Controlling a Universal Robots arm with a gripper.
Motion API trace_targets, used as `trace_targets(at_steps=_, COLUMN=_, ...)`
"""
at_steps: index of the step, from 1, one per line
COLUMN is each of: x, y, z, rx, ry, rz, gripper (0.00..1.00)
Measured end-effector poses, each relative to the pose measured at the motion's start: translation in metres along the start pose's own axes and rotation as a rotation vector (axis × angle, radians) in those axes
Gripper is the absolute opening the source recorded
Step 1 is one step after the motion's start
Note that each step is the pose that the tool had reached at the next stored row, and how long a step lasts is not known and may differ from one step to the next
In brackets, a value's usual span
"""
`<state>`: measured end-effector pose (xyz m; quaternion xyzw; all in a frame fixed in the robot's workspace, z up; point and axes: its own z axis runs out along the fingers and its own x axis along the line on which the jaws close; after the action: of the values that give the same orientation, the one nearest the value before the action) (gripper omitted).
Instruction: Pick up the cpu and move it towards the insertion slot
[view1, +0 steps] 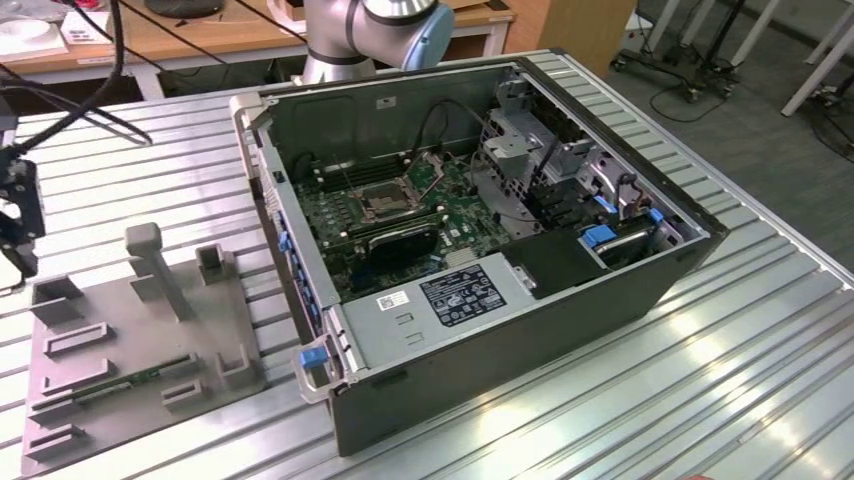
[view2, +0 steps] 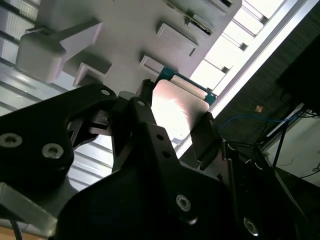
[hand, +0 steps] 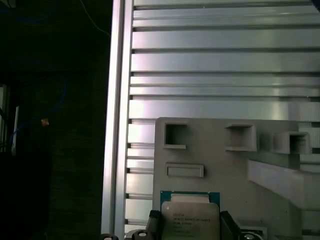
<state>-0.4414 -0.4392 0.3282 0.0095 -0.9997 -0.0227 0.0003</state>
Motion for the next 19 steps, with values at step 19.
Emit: trace_targets(at_steps=19, x=0.0, y=0.002, z=-0.0453, rx=-0.0003, ry=0.0001, rz=0.0, gripper=0.55)
